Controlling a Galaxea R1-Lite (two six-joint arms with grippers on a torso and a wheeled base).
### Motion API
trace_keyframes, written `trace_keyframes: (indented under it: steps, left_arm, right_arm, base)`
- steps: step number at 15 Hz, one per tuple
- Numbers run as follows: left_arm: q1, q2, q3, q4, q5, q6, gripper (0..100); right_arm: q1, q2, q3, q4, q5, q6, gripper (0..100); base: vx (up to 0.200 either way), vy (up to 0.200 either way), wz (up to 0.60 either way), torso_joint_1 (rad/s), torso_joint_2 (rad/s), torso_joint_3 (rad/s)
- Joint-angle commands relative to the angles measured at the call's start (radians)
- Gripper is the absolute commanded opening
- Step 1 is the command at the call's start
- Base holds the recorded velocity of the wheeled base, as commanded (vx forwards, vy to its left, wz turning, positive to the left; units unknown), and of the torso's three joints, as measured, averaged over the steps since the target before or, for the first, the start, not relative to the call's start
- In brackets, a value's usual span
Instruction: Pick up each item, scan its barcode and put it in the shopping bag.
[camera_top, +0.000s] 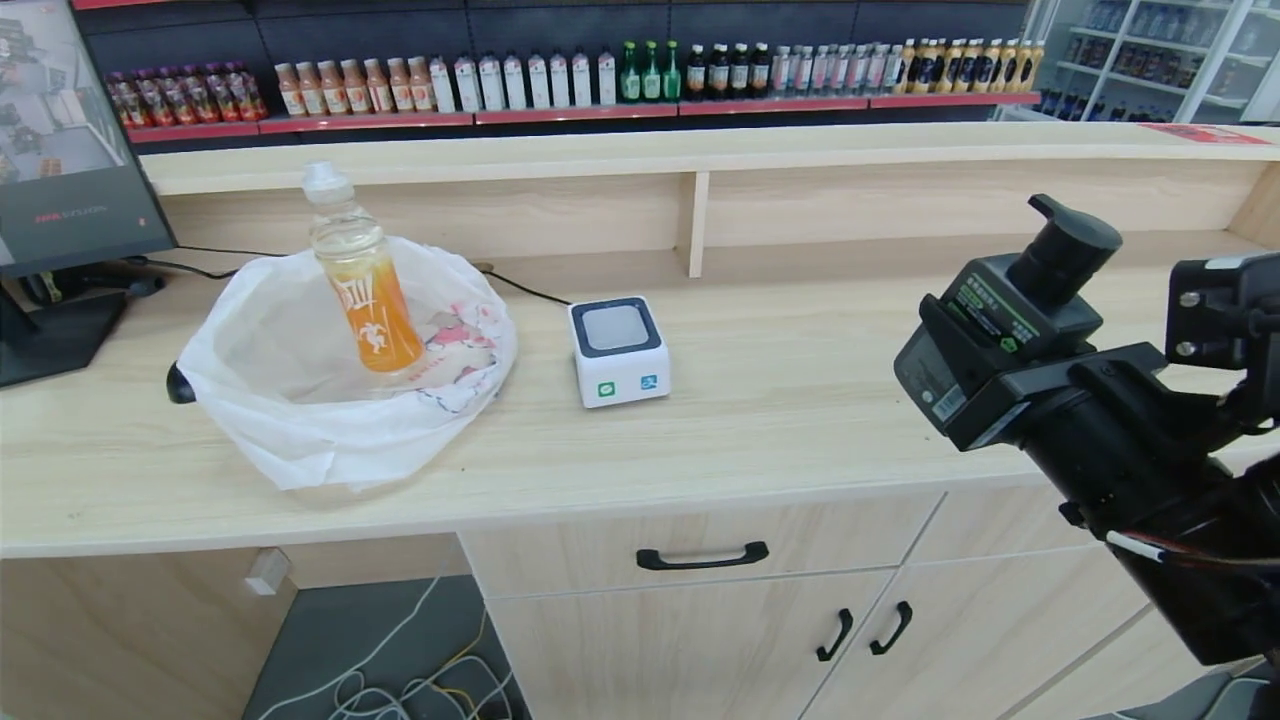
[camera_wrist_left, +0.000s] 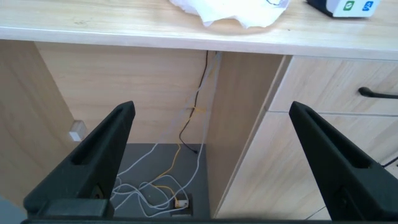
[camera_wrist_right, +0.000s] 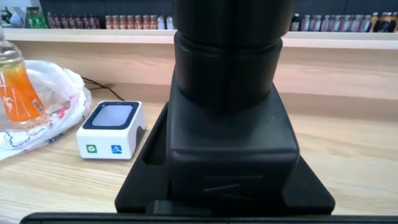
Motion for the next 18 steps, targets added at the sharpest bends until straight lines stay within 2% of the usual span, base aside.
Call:
trace_keyframes:
  steps: [1,8,11,14,18]
  left_arm:
    - [0.001,0.000,0.000,0.000,0.000,0.000,100]
    - [0.001,0.000,0.000,0.000,0.000,-0.002,100]
    - [0.001,0.000,0.000,0.000,0.000,0.000,100]
    - [0.001,0.000,0.000,0.000,0.000,0.003,100]
    - [0.001,0.000,0.000,0.000,0.000,0.004,100]
  right_arm:
    - [0.000,-0.009,0.009,-0.002,-0.001,0.002,0]
    - [0.000,0.008,0.006,-0.002,0.007,0.002,0]
    - [0.002,0.012,-0.004,-0.002,0.030,-0.001,0]
    - [-0.001,0.014,0.004,-0.002,0.067,-0.068,0]
    - [0.000,0.123,-0.120,-0.002,0.076,-0.165,0]
  base:
    - [0.000,0.200,0.00,0.002,0.01,0.007]
    - [0.000,0.200,0.00,0.002,0.00,0.002]
    - [0.000,0.000,0.00,0.000,0.00,0.000]
    - [0.000,0.000,0.00,0.000,0.00,0.000]
    - [0.000,0.000,0.00,0.000,0.00,0.000]
